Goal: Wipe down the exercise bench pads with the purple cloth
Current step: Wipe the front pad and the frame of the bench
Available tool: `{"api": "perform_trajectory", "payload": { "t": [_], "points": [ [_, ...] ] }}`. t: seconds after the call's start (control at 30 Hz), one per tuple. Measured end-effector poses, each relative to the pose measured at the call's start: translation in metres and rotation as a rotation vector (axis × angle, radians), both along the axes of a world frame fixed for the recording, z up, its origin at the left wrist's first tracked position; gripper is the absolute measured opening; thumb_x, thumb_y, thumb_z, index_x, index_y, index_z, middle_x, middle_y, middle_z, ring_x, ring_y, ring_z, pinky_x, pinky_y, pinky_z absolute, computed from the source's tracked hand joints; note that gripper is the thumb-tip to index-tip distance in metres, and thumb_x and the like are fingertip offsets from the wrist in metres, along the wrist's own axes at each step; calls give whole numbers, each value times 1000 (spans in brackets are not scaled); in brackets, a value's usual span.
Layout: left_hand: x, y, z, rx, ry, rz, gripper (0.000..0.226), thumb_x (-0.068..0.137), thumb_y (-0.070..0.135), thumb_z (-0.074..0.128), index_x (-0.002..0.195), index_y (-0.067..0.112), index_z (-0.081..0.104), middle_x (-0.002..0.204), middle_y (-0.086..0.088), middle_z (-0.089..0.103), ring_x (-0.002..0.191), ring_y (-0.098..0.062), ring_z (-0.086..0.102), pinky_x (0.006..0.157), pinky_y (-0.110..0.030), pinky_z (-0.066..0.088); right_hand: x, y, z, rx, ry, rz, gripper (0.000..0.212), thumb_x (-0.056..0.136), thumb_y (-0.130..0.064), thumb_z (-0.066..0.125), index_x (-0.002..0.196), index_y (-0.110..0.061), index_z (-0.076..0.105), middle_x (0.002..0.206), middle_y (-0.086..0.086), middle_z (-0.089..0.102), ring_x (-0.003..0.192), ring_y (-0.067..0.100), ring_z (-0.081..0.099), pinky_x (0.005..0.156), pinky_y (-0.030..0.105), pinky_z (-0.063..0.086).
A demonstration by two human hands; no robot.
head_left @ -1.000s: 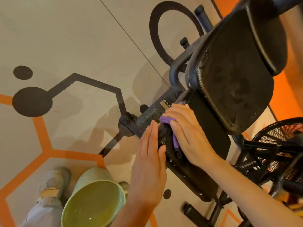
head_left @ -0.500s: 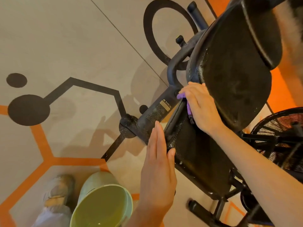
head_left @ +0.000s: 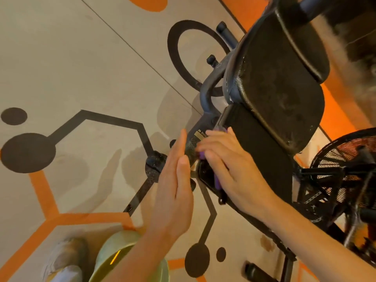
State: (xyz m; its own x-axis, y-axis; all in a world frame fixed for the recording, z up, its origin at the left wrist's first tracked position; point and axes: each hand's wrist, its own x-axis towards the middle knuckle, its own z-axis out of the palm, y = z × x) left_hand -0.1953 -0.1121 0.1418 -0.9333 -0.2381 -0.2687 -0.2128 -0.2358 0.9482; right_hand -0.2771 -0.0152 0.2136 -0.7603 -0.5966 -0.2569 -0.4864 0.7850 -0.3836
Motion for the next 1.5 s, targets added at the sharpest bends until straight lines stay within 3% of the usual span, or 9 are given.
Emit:
{"api": "perform_trajectory", "payload": {
  "t": [0.23,0.33,0.47,0.67,0.77,0.93,1.03,1.37,1.5],
  "points": [
    [-20,-11,-7,7,240,-171,54,96,55,15,148,47,26,149,33,34,137,19,24,114,-12,22,44,21,-16,187,358,221,51,98,-38,29,147,-28,30,157,-9,26,149,11,9,120,35,2],
    [-18,-10,-17,-30,334,-243,53,97,50,16,148,42,30,145,33,40,134,21,28,103,3,23,54,30,-31,341,540,250,69,86,-32,50,150,-23,25,158,-3,22,148,21,15,120,44,14],
    [-16,-3,-31,-177,463,-302,58,95,53,14,150,40,27,152,32,30,139,18,21,111,-2,18,79,84,-39,470,641,212,112,58,-1,74,152,-20,16,161,-2,8,149,22,10,122,37,7],
    [-21,11,-48,-239,616,-176,51,100,38,17,150,31,30,152,21,37,141,8,29,116,-22,27,77,65,-64,342,977,205,58,95,-2,21,151,-17,16,161,3,15,148,26,15,119,42,12],
    [-23,13,-54,-267,689,-137,49,103,30,17,148,24,35,147,16,45,135,8,38,108,-13,37,76,72,-71,329,1007,196,58,99,-10,-7,151,-14,19,160,6,19,147,27,20,118,43,15],
    [-22,18,-59,-366,747,-99,52,98,39,19,146,26,36,126,41,44,121,24,40,91,7,32,104,137,-83,363,1052,72,64,88,-11,28,151,-12,20,159,4,19,145,27,17,118,40,8],
    [-25,19,-59,-376,789,-101,49,99,37,21,144,27,35,119,50,47,121,21,43,90,4,36,95,102,-96,315,1167,44,51,102,-9,8,152,-14,21,160,4,18,147,28,20,120,42,10],
    [-27,16,-58,-486,798,-72,53,99,34,19,148,20,33,130,32,43,118,27,40,90,7,32,120,171,-103,407,1157,-69,54,100,-3,16,153,-13,14,159,5,16,149,27,10,121,42,3],
    [-31,14,-61,-511,795,-67,58,99,41,18,151,17,30,147,10,44,130,11,41,97,1,34,98,111,-106,288,1253,-40,49,103,-8,9,150,-14,23,159,5,22,147,28,20,122,42,10]
  ]
}}
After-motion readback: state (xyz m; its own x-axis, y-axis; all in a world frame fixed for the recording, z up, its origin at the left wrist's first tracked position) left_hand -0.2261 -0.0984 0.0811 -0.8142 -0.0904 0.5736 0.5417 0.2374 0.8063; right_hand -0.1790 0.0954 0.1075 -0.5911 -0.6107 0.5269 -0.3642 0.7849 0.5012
